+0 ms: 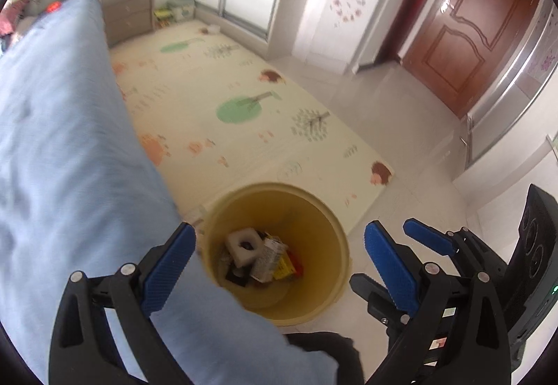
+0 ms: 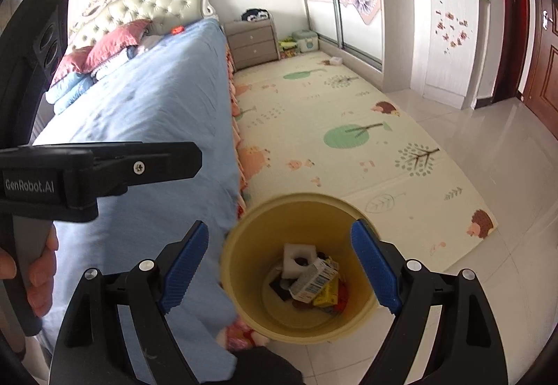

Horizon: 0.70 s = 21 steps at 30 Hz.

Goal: Collect trash

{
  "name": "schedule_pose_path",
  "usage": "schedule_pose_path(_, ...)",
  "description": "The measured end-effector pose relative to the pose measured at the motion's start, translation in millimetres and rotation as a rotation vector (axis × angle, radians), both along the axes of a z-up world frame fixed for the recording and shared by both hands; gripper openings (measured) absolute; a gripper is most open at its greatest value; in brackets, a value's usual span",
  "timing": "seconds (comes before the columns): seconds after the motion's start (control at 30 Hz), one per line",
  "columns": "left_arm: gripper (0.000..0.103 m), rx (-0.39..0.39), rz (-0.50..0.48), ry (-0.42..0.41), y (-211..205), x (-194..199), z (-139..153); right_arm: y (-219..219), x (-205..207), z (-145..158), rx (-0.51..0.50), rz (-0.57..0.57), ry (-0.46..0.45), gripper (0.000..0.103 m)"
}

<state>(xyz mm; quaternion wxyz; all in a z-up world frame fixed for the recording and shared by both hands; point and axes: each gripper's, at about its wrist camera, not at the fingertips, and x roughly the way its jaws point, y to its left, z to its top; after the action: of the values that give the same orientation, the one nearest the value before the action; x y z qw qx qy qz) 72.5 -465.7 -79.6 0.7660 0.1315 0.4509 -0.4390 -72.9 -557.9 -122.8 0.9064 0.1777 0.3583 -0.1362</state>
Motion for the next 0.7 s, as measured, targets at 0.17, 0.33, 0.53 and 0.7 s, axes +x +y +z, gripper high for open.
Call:
schedule_pose_path(0.17,0.097,-0.083,0.1,-0.086,62.2,5.7,31.3,40.0,14.3,29.9,-0.04,0.042,-0.074,0.083)
schedule_pose_path(0.33,0.098,-0.164,0.245,-0.205,136.3,8.5,59.9,90.1,37.4,54.8,-0.101,0.111,-0.154,0.083)
schedule_pose_path(0.53,0.098,-0.179,0.389,-0.292,212.5,12.7,77.0,141.8,69.3,69.3,-0.122,0.19,-0.2,0.084)
schedule_pose_path(0.7,0.099,-0.198,0.511,-0.352,277.0,18.2,83.7,185.8,92.5,73.5,-0.145,0.224,-0.235,0.084)
